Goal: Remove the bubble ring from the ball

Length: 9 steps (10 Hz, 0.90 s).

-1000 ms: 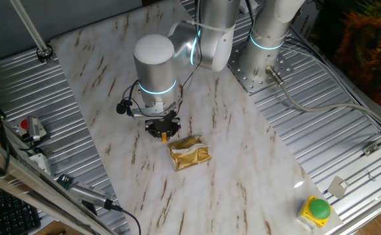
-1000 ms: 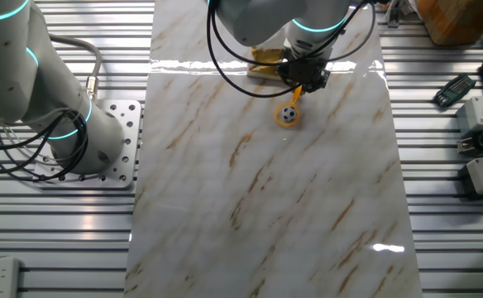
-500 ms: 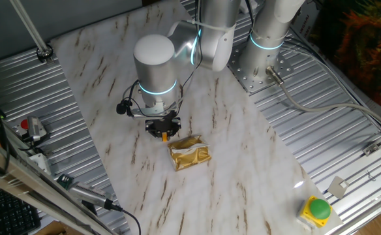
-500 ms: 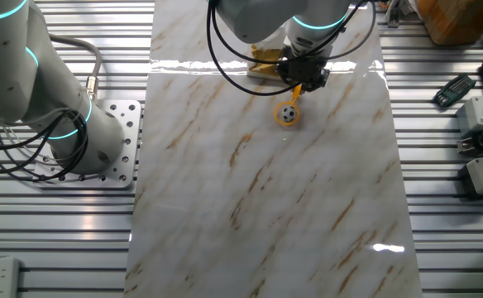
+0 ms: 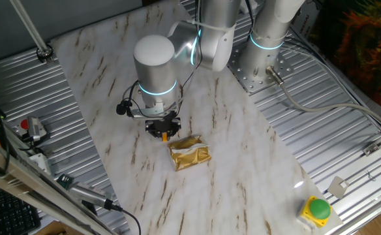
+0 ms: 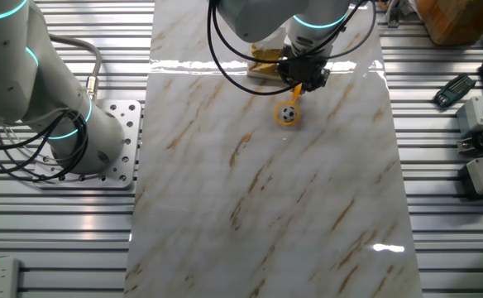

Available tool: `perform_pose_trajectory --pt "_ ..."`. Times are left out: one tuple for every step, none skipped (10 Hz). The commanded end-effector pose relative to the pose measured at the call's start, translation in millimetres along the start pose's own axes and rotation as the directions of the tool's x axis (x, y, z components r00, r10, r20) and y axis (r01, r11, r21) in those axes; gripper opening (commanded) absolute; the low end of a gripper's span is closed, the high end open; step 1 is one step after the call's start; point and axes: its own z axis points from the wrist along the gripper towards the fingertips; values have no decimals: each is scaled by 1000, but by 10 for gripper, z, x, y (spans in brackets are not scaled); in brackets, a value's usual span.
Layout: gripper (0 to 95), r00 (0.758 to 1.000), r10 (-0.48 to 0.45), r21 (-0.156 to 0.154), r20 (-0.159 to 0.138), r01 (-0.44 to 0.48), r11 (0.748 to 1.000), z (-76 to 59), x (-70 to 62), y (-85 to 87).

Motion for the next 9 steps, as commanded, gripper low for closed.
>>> perform_pose_trajectory --pt "0 1000 2 0 -3 -2 1000 -2 0 2" --pt "0 1000 3 0 -4 -3 1000 -3 0 2" --pt "0 1000 2 -2 -3 -2 1000 -3 0 2" --pt "0 1000 -2 -2 -4 2 1000 -3 0 2" --pt "0 1000 -6 -2 -5 6 1000 -3 0 2" --pt "0 1000 -8 -2 -6 8 1000 -3 0 2" --pt "0 1000 -9 -2 -7 9 1000 -3 0 2" --pt "0 1000 -15 -2 -7 15 1000 -4 -1 0" --pt "0 1000 -25 -1 -10 25 1000 -5 -3 -2"
